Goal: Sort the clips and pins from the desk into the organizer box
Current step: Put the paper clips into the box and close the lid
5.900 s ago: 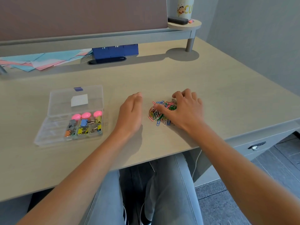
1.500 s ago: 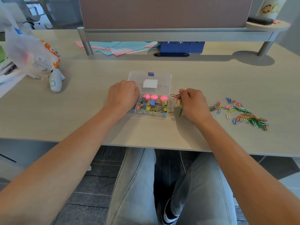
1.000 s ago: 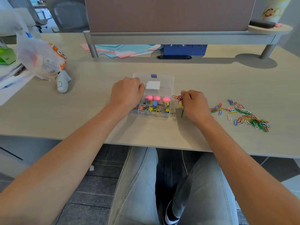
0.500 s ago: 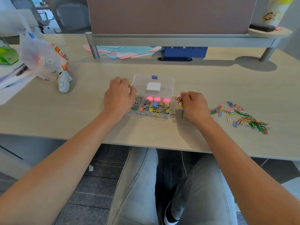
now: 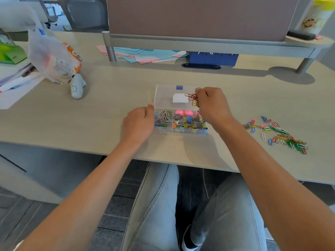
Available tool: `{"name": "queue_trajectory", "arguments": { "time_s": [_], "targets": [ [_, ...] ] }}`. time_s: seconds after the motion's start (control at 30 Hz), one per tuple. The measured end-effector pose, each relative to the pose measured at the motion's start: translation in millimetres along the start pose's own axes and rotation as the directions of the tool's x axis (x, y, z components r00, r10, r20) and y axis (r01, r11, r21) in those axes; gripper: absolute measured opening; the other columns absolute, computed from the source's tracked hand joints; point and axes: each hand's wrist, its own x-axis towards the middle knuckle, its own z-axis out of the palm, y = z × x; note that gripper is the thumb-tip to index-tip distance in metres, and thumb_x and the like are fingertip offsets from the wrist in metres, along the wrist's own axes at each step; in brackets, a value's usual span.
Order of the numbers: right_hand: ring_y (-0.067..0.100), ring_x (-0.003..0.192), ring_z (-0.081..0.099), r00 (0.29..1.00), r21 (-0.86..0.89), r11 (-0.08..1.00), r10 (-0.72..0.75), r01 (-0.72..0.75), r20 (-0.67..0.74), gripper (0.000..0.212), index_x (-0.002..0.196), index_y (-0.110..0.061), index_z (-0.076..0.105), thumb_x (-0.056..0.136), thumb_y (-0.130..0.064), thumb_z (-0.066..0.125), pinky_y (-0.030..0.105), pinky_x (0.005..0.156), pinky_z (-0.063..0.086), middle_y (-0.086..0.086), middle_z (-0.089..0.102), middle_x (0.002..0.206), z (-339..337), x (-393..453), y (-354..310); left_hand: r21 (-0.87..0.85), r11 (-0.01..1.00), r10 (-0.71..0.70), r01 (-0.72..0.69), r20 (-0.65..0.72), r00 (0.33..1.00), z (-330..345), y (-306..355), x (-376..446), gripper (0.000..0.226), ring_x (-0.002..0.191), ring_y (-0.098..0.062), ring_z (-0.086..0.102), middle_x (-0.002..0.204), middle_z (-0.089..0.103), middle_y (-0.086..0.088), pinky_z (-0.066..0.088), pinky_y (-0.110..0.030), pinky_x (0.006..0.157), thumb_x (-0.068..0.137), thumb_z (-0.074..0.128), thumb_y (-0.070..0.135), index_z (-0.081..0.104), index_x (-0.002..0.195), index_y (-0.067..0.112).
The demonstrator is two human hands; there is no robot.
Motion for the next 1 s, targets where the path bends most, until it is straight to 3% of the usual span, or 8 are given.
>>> {"name": "queue_trajectory", "arguments": {
  "time_s": [0.1, 0.27, 0.4, 0.5, 0.63, 0.73, 1.0],
  "targets": [
    [0.017, 0.054, 0.037, 1.0, -0.018, 1.0, -0.026, 0.026, 0.01, 0.045, 0.066, -0.008, 0.046, 0.106, -0.029, 0.042, 0.029, 0.052, 0.03, 0.008, 0.047, 0.062, 14.5, 4.2, -13.3, -0.022, 0.999, 0.029, -0.029, -0.012, 1.0, -0.5, -2.0, -8.9, 0.059, 0.064, -0.031, 0.052, 0.059, 0.053, -0.006, 0.04, -0.041, 0.063, 0.104, 0.027, 0.042, 0.044, 0.058, 0.01],
    [0.013, 0.051, 0.039, 0.996, -0.082, 0.993, -0.08, 0.082, 0.034, 0.049, 0.058, -0.014, 0.039, 0.106, -0.026, 0.042, 0.027, 0.051, 0.033, -0.002, 0.043, 0.057, 47.2, 4.7, -28.0, -0.055, 0.997, 0.057, -0.058, -0.029, 0.998, -0.9, -10.5, -15.3, 0.063, 0.067, -0.03, 0.058, 0.065, 0.06, -0.009, 0.049, -0.047, 0.07, 0.1, 0.021, 0.047, 0.056, 0.064, 0.009],
    [0.031, 0.069, 0.054, 0.991, -0.293, 0.947, -0.128, 0.133, 0.034, 0.04, 0.073, -0.009, 0.049, 0.106, -0.027, 0.036, 0.039, 0.064, 0.044, 0.009, 0.056, 0.071, 76.7, 3.9, -24.9, -0.137, 0.99, 0.025, -0.03, -0.038, 0.999, -2.0, -9.7, -15.7, 0.062, 0.081, -0.029, 0.064, 0.084, 0.072, -0.01, 0.051, -0.048, 0.079, 0.1, 0.023, 0.043, 0.072, 0.087, 0.007],
    [0.033, 0.075, 0.054, 0.986, -0.511, 0.846, -0.163, 0.152, 0.024, 0.03, 0.09, -0.012, 0.049, 0.108, -0.03, 0.033, 0.036, 0.065, 0.039, 0.012, 0.057, 0.082, 88.7, -2.3, -22.8, -0.156, 0.988, 0.011, -0.016, -0.036, 0.999, -4.0, -7.8, -15.7, 0.056, 0.087, -0.03, 0.064, 0.091, 0.073, -0.011, 0.05, -0.047, 0.083, 0.103, 0.026, 0.035, 0.073, 0.093, 0.006],
    [0.035, 0.083, 0.066, 0.956, -0.723, 0.646, -0.288, 0.244, 0.065, 0.023, 0.108, -0.008, 0.055, 0.108, -0.025, 0.039, 0.034, 0.063, 0.036, 0.014, 0.067, 0.092, 94.1, -10.2, -24.5, -0.158, 0.987, 0.018, -0.027, -0.055, 0.998, -2.9, -11.4, -14.7, 0.058, 0.087, -0.032, 0.064, 0.089, 0.072, -0.013, 0.051, -0.047, 0.083, 0.099, 0.024, 0.035, 0.072, 0.09, 0.004],
    [0.032, 0.075, 0.061, 0.955, -0.761, 0.596, -0.277, 0.257, 0.105, 0.014, 0.097, -0.011, 0.052, 0.105, -0.02, 0.045, 0.034, 0.063, 0.036, 0.012, 0.066, 0.09, 96.8, -10.8, -25.6, -0.164, 0.986, 0.014, -0.025, -0.062, 0.998, -2.0, -12.4, -14.4, 0.054, 0.084, -0.031, 0.064, 0.087, 0.072, -0.013, 0.051, -0.048, 0.081, 0.101, 0.027, 0.031, 0.071, 0.088, 0.003],
    [0.029, 0.072, 0.053, 0.974, -0.76, 0.609, -0.165, 0.225, 0.156, 0.022, 0.083, -0.013, 0.049, 0.099, -0.027, 0.05, 0.033, 0.064, 0.038, 0.007, 0.05, 0.08, 99.4, -2.1, -34.5, -0.177, 0.984, 0.008, -0.02, -0.069, 0.998, -4.4, -10.7, -15.4, 0.052, 0.084, -0.031, 0.064, 0.088, 0.073, -0.011, 0.051, -0.046, 0.079, 0.103, 0.031, 0.032, 0.073, 0.088, 0.005]
  ]
}}
